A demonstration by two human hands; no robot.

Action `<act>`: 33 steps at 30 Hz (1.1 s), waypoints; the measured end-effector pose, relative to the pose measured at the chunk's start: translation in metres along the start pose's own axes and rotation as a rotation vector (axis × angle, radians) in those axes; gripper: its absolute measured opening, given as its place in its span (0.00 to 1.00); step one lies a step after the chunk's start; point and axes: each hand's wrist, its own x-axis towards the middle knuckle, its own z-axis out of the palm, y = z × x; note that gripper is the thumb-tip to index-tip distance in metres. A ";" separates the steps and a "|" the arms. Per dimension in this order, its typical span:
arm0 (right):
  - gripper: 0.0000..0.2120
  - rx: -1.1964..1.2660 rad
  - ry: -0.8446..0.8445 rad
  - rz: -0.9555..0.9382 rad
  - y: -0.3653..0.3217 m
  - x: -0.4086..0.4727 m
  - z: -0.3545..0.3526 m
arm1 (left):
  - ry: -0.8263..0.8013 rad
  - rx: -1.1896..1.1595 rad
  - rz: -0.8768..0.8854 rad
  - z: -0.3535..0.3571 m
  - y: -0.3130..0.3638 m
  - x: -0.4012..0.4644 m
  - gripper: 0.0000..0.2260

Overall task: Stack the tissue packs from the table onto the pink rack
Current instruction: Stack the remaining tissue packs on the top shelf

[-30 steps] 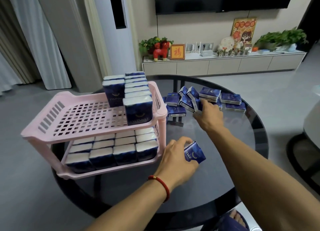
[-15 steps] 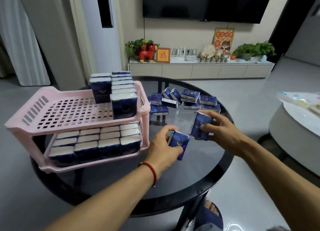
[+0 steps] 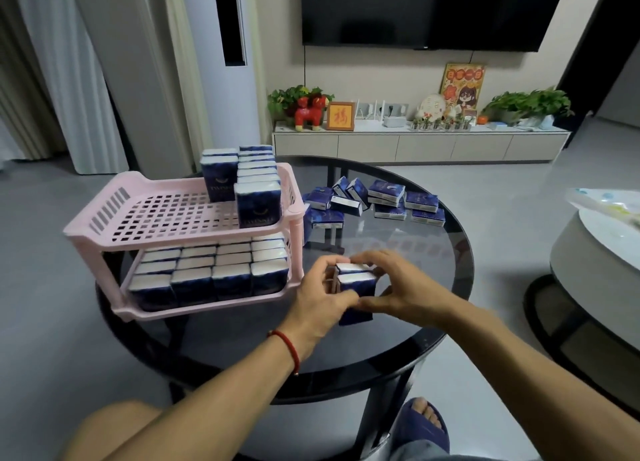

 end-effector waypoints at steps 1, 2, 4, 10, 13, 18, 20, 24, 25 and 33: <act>0.28 0.002 0.003 -0.028 -0.001 0.000 0.003 | -0.027 0.070 0.041 -0.003 -0.002 -0.002 0.24; 0.27 0.016 0.002 -0.042 -0.002 0.000 0.005 | -0.046 0.139 0.070 -0.006 -0.004 -0.004 0.24; 0.25 0.037 -0.016 -0.051 -0.005 0.000 0.006 | -0.064 0.235 0.109 -0.013 -0.007 -0.008 0.24; 0.23 -0.022 -0.081 -0.001 -0.011 0.004 0.004 | -0.070 0.472 0.187 -0.026 0.003 -0.023 0.20; 0.23 0.009 -0.092 -0.030 -0.019 0.007 -0.003 | -0.036 0.522 0.247 -0.030 0.021 -0.034 0.19; 0.24 0.371 -0.229 -0.065 -0.056 0.006 -0.021 | 0.067 0.526 0.329 -0.069 0.065 -0.065 0.20; 0.19 0.529 -0.222 -0.080 -0.070 0.006 -0.023 | 0.126 0.508 0.373 -0.095 0.086 -0.079 0.22; 0.15 0.591 0.017 -0.101 -0.088 0.014 -0.023 | 0.254 0.501 0.445 -0.148 0.126 -0.091 0.25; 0.15 0.595 0.069 -0.110 -0.091 0.016 -0.023 | 0.298 0.538 0.451 -0.160 0.134 -0.088 0.25; 0.06 0.528 0.268 -0.054 -0.093 0.031 -0.013 | 0.219 0.659 0.262 -0.199 0.133 -0.003 0.23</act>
